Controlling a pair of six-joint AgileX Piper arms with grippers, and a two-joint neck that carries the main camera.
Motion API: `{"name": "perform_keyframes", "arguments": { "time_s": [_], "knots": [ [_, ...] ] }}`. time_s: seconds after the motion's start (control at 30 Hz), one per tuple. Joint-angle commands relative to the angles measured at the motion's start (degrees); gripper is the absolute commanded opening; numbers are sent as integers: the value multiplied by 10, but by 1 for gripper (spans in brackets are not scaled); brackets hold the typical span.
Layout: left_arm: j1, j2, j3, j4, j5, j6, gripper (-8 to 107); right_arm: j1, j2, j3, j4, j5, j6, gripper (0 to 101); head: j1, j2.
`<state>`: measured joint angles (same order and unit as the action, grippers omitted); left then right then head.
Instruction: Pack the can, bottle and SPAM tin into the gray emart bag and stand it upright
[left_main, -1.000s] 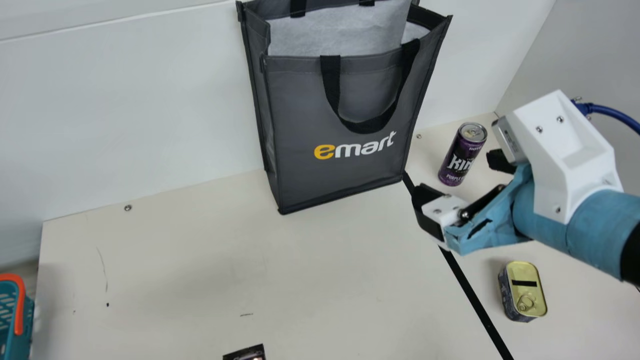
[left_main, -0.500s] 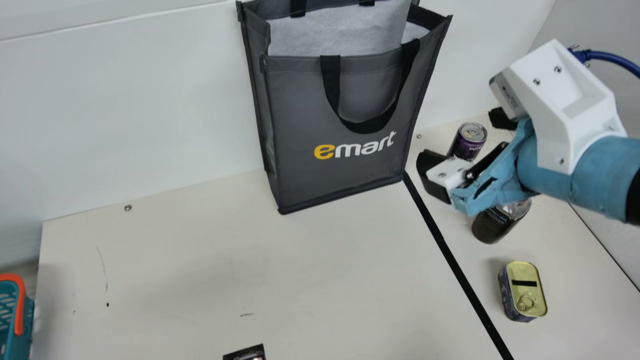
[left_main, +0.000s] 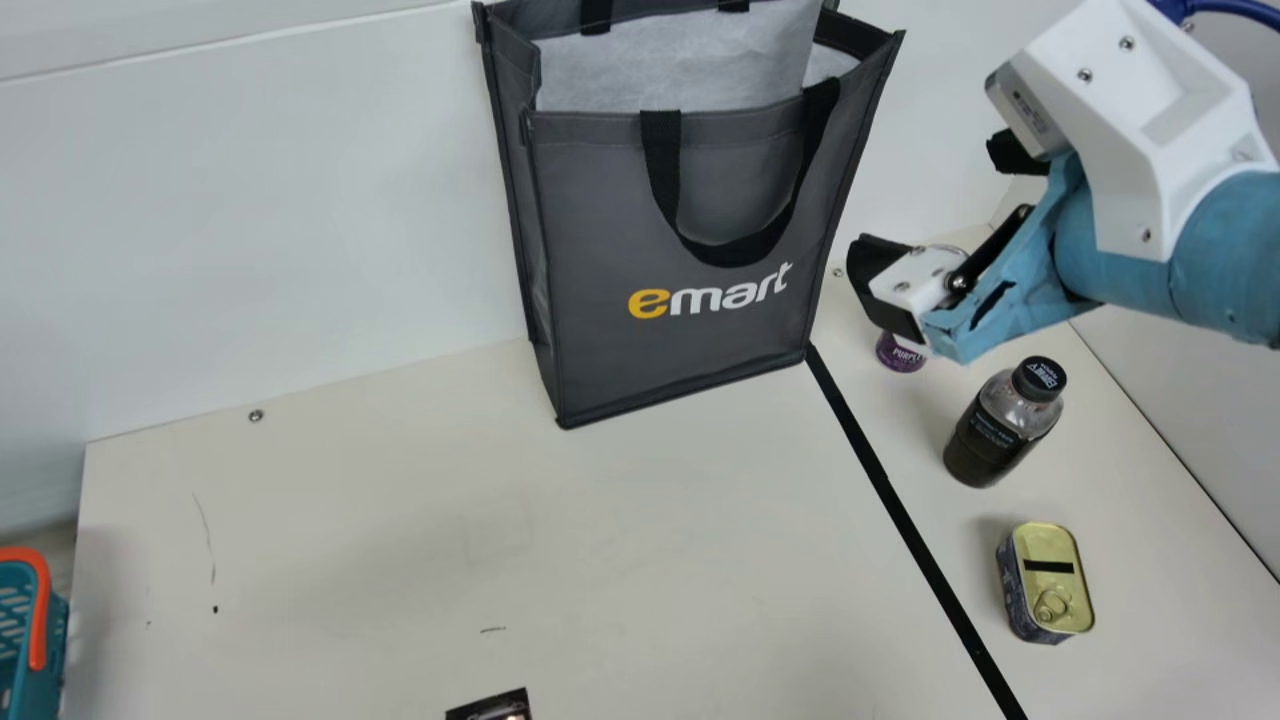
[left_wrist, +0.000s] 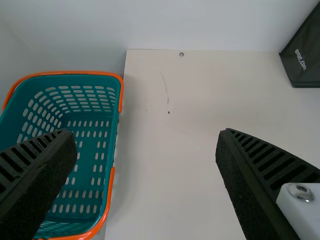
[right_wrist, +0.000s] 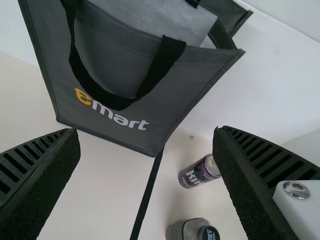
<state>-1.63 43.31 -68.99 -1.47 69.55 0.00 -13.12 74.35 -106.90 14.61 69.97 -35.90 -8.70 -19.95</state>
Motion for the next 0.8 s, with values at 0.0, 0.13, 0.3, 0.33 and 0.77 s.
{"name": "perform_keyframes", "arguments": {
  "time_s": [0.0,0.13,0.3,0.33,0.77],
  "knots": [
    [0,0,0,0,0,0,90,0,6,-9,3,-1,-10,95,-13,0],
    [0,0,0,0,0,0,90,0,21,-26,9,-1,-28,95,-13,0],
    [0,0,0,0,0,0,90,2,42,-50,16,-1,-50,95,-13,0],
    [0,0,0,0,0,0,90,2,46,-55,18,-1,-55,95,-13,0],
    [0,0,0,0,0,0,90,6,108,-138,39,-1,-123,95,-13,0]
  ]
}}
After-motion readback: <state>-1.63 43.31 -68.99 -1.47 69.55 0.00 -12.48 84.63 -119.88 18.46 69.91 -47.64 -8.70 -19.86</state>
